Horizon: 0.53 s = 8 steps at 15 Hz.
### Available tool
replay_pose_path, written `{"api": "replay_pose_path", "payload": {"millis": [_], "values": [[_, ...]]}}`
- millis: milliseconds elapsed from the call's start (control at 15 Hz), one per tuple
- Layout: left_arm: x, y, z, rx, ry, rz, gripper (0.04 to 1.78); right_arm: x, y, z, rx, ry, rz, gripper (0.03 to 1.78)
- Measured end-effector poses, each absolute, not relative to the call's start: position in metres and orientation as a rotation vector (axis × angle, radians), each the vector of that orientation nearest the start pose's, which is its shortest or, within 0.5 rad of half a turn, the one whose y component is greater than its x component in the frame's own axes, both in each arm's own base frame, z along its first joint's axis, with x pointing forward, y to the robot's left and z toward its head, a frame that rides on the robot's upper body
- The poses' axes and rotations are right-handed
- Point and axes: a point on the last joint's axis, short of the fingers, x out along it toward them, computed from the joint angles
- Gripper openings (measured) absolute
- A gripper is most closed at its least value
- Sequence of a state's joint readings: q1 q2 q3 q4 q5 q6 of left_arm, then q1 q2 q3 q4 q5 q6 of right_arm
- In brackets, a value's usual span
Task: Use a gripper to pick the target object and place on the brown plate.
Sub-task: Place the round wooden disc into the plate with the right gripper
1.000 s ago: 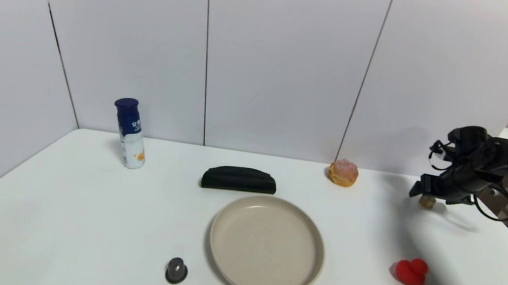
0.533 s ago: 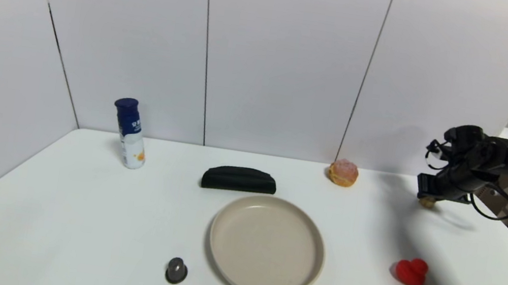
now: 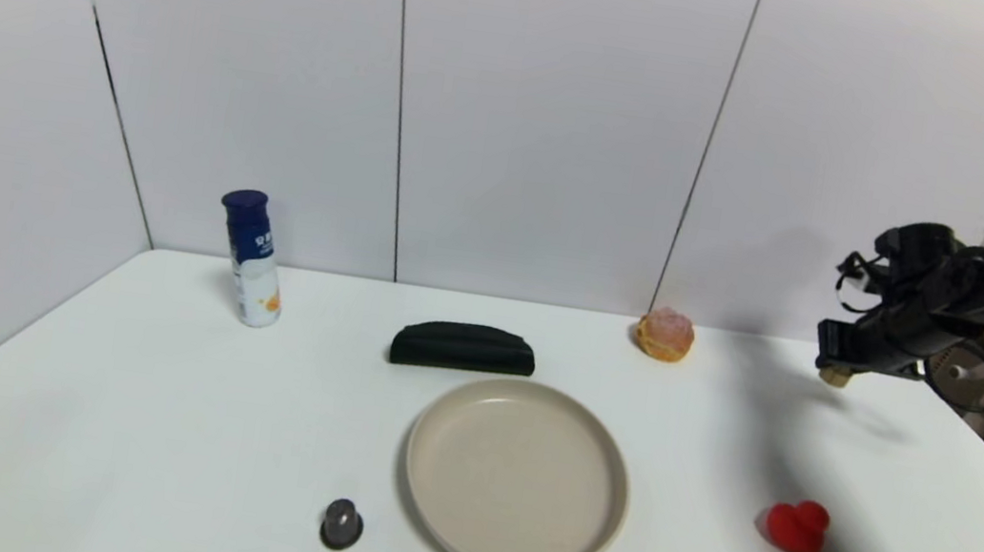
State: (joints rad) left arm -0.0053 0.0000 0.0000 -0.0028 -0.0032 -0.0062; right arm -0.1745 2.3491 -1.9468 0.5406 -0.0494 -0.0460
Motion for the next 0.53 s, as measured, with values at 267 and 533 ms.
{"api": "replay_pose_path", "payload": {"millis": [267, 533], "values": [[-0.023, 0.0, 0.076, -0.005, -0.003, -0.009, 1.69, 0.411, -0.049, 0.201, 0.016, 0.896, -0.079, 0.46], [-0.023, 0.0, 0.076, -0.005, -0.003, -0.009, 1.69, 0.347, 0.049, 0.238, -0.069, 0.884, 0.204, 0.46]]}}
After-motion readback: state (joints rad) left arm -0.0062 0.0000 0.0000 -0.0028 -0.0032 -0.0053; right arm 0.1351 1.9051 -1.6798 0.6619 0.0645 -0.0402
